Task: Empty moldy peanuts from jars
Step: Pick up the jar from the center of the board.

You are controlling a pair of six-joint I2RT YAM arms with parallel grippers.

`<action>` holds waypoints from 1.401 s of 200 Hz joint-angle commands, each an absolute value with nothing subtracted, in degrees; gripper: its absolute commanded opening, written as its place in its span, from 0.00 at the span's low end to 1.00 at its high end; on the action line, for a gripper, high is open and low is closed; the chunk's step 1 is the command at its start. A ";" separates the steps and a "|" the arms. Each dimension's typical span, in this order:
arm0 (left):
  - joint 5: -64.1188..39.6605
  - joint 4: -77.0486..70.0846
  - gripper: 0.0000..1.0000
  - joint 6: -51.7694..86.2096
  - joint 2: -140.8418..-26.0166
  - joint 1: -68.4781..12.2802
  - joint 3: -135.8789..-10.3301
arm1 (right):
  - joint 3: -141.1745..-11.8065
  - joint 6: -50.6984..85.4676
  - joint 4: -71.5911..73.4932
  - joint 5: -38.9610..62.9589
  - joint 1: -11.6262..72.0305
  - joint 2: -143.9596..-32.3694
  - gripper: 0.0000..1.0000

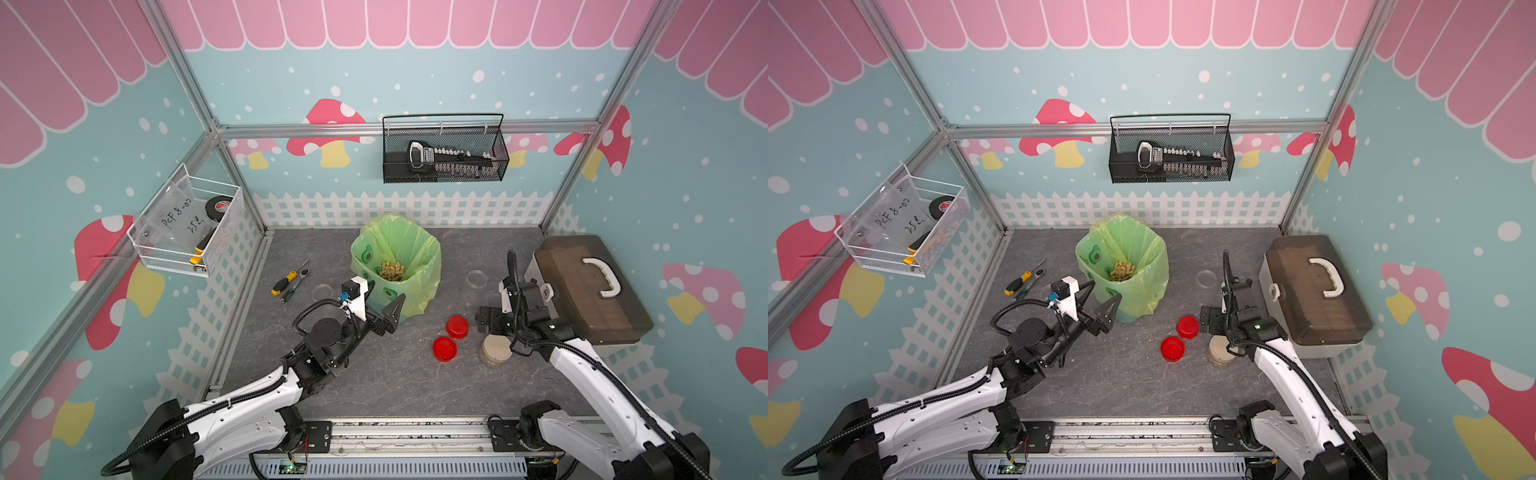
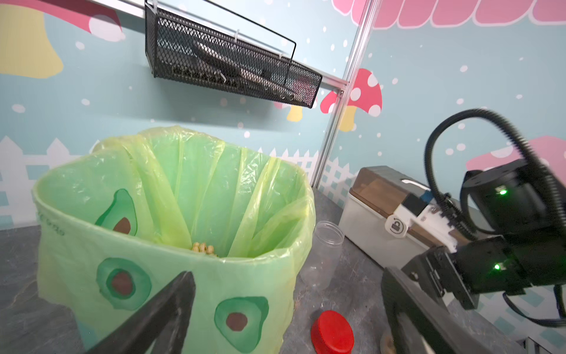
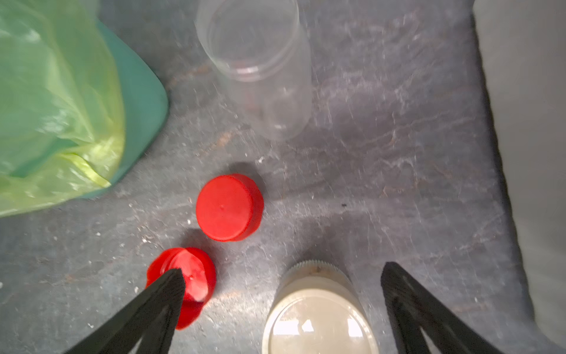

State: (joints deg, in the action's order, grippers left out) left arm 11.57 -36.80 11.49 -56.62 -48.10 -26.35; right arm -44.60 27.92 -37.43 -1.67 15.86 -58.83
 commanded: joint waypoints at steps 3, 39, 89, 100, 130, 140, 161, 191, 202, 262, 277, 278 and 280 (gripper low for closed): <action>11.23 -43.11 0.93 10.24 -57.93 -48.00 -22.36 | -46.70 27.76 -44.97 -3.33 16.60 -59.71 0.99; 7.27 -37.58 0.93 8.54 -56.21 -47.99 -22.40 | -47.23 29.75 -47.85 -7.70 18.44 -61.80 0.99; 7.15 -40.32 0.93 8.01 -53.71 -47.82 -19.24 | -48.50 34.30 -53.11 -14.20 23.65 -64.31 0.99; 6.78 -40.86 0.93 7.93 -53.07 -47.81 -18.58 | -48.47 34.91 -53.43 -14.63 24.34 -65.14 0.99; 6.97 -41.23 0.93 8.24 -52.99 -47.72 -18.26 | -45.58 36.60 -50.70 -11.44 24.52 -64.21 0.99; 6.84 -41.16 0.93 8.18 -53.10 -47.72 -18.36 | -45.19 36.98 -50.37 -10.97 24.52 -64.24 0.99; 6.70 -41.18 0.93 8.20 -53.07 -47.72 -18.31 | -44.55 37.52 -49.89 -10.93 24.52 -64.59 0.99; 6.72 -41.20 0.93 8.20 -53.07 -47.73 -18.28 | -42.09 38.47 -48.43 -9.51 24.52 -65.63 0.99; 6.65 -41.13 0.93 8.17 -53.13 -47.72 -18.34 | -40.96 38.62 -47.75 -8.90 24.52 -65.83 0.99; 6.32 -41.14 0.93 8.26 -53.30 -47.72 -18.45 | -39.72 38.10 -44.51 -6.68 24.58 -65.84 0.93; 6.39 -41.13 0.93 8.26 -53.39 -47.72 -18.45 | -39.89 37.56 -43.69 -6.36 24.78 -66.96 0.86; 6.36 -41.13 0.93 8.26 -53.41 -47.72 -18.45 | -39.90 37.54 -43.64 -6.39 24.78 -67.05 0.86; 6.38 -41.13 0.93 8.24 -53.37 -47.72 -18.46 | -39.99 37.40 -43.61 -6.41 24.74 -67.23 0.85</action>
State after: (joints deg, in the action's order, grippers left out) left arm 6.85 -39.35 8.73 -53.60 -48.03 -18.50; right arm -40.03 37.41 -45.52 -7.44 24.12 -65.73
